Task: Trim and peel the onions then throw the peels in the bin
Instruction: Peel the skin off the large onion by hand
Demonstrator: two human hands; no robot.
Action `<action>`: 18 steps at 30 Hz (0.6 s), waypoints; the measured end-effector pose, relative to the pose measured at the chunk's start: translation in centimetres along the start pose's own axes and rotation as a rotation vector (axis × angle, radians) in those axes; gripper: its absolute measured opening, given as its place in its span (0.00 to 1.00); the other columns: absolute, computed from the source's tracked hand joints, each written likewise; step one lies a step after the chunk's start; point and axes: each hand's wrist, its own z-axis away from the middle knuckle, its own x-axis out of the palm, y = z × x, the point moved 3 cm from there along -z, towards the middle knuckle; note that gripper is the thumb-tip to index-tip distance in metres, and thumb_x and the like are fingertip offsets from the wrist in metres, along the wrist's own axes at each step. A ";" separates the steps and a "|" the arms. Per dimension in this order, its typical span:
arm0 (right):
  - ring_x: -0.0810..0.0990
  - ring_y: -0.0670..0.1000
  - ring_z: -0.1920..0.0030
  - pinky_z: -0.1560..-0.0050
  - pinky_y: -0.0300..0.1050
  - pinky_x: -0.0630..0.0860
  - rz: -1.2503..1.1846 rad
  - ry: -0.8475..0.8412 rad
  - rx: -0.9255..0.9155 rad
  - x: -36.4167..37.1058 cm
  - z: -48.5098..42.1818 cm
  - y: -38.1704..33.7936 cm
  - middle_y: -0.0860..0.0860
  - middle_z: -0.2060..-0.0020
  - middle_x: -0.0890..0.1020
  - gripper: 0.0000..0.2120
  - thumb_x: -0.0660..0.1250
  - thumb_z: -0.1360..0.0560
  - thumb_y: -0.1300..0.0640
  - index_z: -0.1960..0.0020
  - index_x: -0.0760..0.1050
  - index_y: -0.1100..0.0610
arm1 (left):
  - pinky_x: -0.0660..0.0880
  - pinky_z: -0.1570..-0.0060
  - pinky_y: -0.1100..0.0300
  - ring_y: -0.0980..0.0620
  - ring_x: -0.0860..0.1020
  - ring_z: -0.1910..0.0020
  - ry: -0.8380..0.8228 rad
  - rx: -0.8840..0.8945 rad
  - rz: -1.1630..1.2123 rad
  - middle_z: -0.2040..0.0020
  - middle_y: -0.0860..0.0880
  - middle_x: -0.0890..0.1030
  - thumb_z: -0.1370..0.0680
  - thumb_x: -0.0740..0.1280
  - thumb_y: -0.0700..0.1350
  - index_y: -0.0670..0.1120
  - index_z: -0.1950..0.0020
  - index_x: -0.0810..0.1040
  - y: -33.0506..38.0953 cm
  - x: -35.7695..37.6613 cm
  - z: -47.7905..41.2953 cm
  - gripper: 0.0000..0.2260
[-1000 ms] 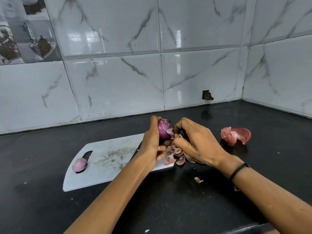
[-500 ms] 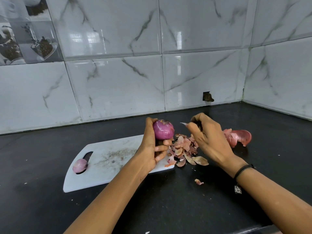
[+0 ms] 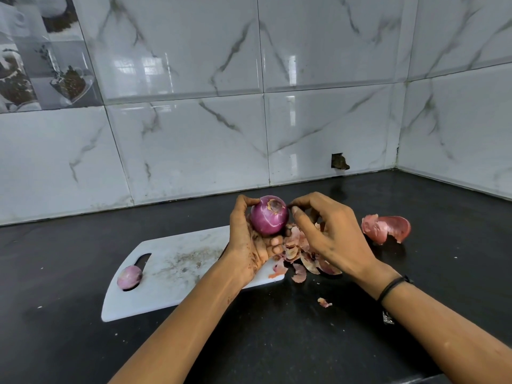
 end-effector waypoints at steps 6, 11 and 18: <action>0.79 0.47 0.57 0.56 0.55 0.78 -0.023 0.005 0.070 0.1 0.0 0.4 0.43 0.56 0.80 0.09 0.59 0.16 0.49 0.45 0.77 0.49 | 0.82 0.50 0.48 0.45 0.84 0.53 -0.013 0.296 -0.224 0.45 0.41 0.83 0.23 0.70 0.48 0.48 0.40 0.80 0.4 0.3 -0.8 0.12; 0.79 0.45 0.57 0.53 0.56 0.77 -0.117 -0.058 0.116 0.2 0.2 0.5 0.42 0.56 0.79 0.09 0.57 0.14 0.49 0.42 0.74 0.49 | 0.81 0.52 0.64 0.51 0.82 0.43 0.048 0.489 -0.479 0.40 0.50 0.81 0.31 0.79 0.37 0.54 0.34 0.78 1.1 -0.2 -0.4 0.28; 0.79 0.42 0.49 0.44 0.51 0.77 -0.117 -0.130 0.127 0.4 0.3 0.8 0.41 0.40 0.80 0.20 0.56 0.19 0.46 0.29 0.69 0.48 | 0.81 0.48 0.61 0.55 0.81 0.42 0.086 0.606 -0.650 0.42 0.55 0.82 0.39 0.81 0.31 0.55 0.38 0.80 1.1 -0.9 -0.9 0.34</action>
